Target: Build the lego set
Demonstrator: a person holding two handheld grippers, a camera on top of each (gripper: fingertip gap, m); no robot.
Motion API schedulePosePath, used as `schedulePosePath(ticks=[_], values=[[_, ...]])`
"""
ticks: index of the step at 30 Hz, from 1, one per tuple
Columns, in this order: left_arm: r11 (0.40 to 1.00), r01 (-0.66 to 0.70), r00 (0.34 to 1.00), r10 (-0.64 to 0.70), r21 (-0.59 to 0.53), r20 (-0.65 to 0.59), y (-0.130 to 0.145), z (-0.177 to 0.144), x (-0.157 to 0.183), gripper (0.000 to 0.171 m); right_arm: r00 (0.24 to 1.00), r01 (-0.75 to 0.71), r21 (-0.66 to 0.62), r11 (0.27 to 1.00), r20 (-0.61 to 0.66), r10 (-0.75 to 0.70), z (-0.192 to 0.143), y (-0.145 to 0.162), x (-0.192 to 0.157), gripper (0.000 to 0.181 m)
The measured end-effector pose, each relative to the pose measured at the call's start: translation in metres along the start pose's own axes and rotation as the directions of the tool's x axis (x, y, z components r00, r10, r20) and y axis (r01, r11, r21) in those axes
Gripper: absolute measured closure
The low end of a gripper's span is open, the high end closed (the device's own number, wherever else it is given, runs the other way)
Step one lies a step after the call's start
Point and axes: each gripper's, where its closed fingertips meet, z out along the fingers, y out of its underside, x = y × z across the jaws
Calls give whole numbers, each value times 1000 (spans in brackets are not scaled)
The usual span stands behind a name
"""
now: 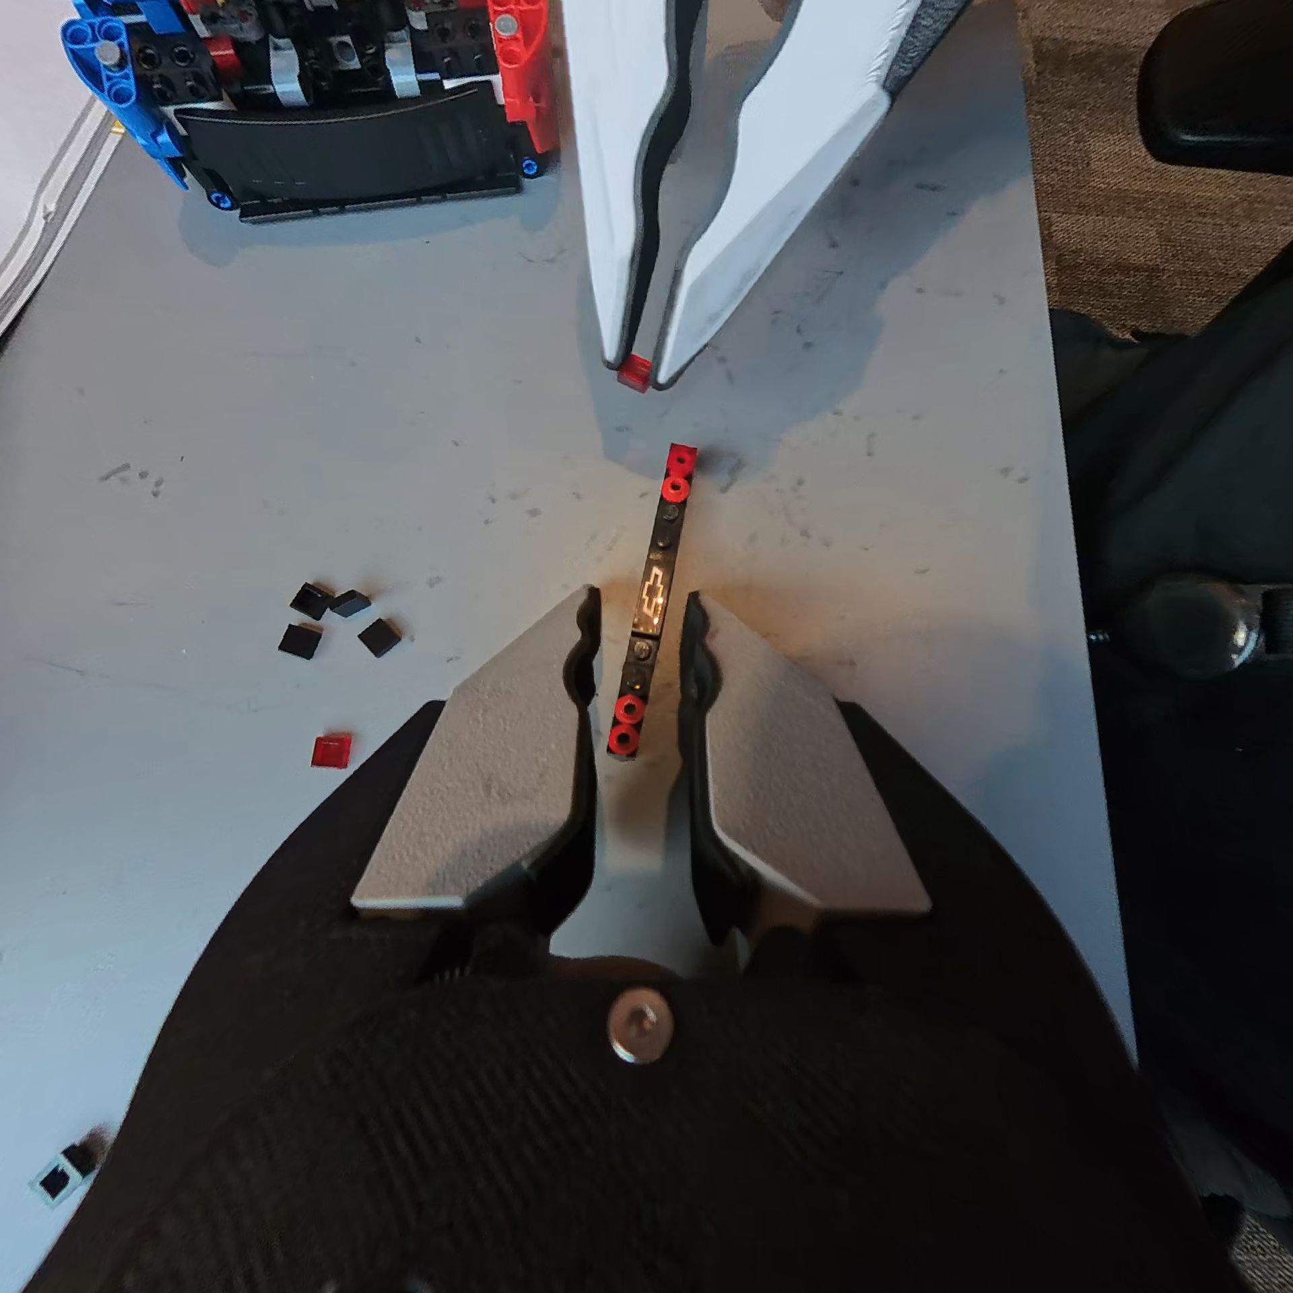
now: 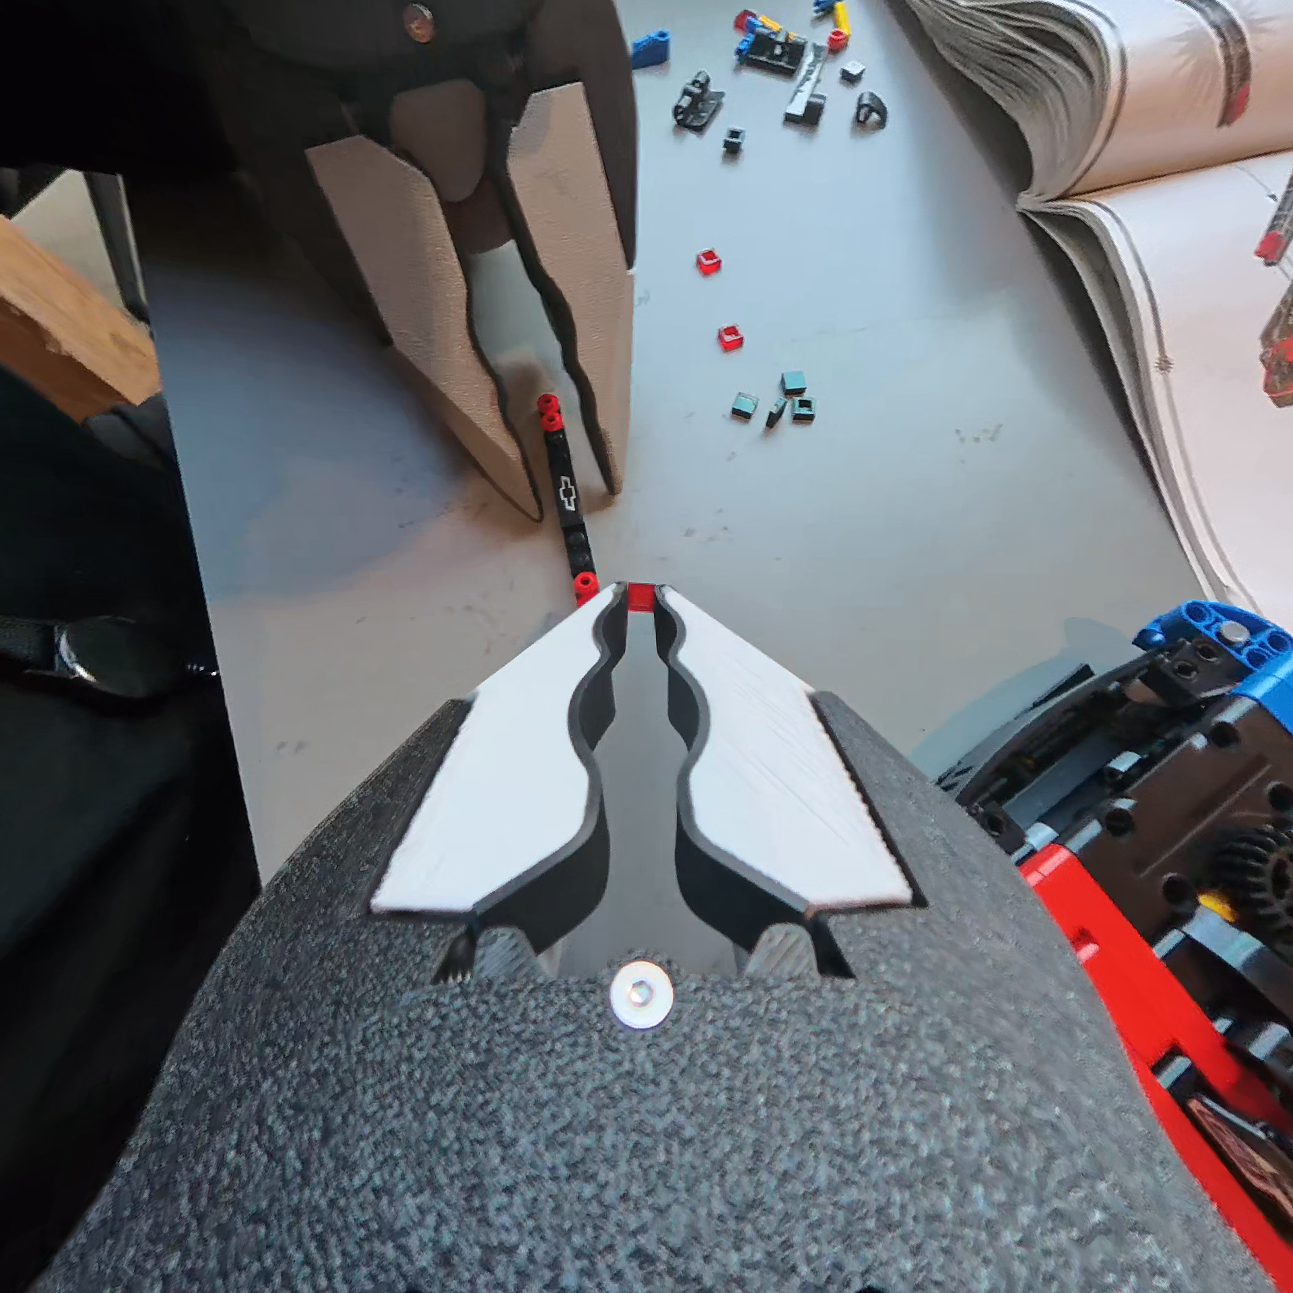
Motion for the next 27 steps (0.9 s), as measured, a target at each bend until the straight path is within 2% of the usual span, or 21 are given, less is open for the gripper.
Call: schedulePosePath(ticks=[5,10,15,27], values=[[1000,-9,1000,9,0,-5,-2,2,1,148,996,86,-28,996,41,-85,1,-1,-13,175],[1000,-15,1000,15,9,-19,-2,3,1,155,983,180,-88,980,46,-177,9,0,-19,175],[1000,-13,999,14,22,-36,-2,3,3,167,975,219,-124,968,53,-214,16,0,-21,175],[999,-34,998,36,37,-53,-2,3,5,166,953,301,-203,932,56,-296,24,5,-17,175]])
